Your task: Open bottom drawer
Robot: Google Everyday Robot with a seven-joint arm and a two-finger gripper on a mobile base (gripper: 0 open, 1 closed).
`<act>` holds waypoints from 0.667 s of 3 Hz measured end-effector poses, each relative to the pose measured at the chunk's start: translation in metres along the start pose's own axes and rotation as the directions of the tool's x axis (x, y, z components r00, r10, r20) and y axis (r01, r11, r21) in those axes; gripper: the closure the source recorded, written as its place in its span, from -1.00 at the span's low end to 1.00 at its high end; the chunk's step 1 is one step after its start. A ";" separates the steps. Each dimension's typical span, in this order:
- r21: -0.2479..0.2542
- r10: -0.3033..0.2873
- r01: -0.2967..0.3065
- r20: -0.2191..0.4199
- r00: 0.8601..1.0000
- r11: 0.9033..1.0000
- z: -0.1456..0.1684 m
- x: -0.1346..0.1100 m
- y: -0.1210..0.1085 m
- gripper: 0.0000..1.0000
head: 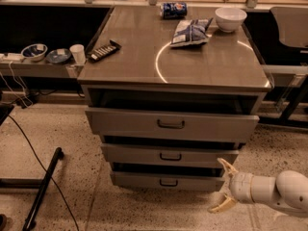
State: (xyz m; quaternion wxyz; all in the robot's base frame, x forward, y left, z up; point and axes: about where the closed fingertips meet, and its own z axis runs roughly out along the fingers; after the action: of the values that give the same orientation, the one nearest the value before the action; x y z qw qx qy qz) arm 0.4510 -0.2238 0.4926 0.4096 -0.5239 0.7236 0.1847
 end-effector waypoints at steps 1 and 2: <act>0.015 -0.040 0.039 0.049 0.998 0.999 0.017 0.024 -0.011 -1.00; 0.008 -0.045 0.045 0.042 0.998 0.999 0.019 0.023 -0.009 -1.00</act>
Offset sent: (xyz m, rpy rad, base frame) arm 0.0131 -0.0053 -0.0267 0.0001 -0.0478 0.0361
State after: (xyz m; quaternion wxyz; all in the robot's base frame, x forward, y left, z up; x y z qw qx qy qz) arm 0.4645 -0.2283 0.4642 0.4305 -0.5347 0.7035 0.1840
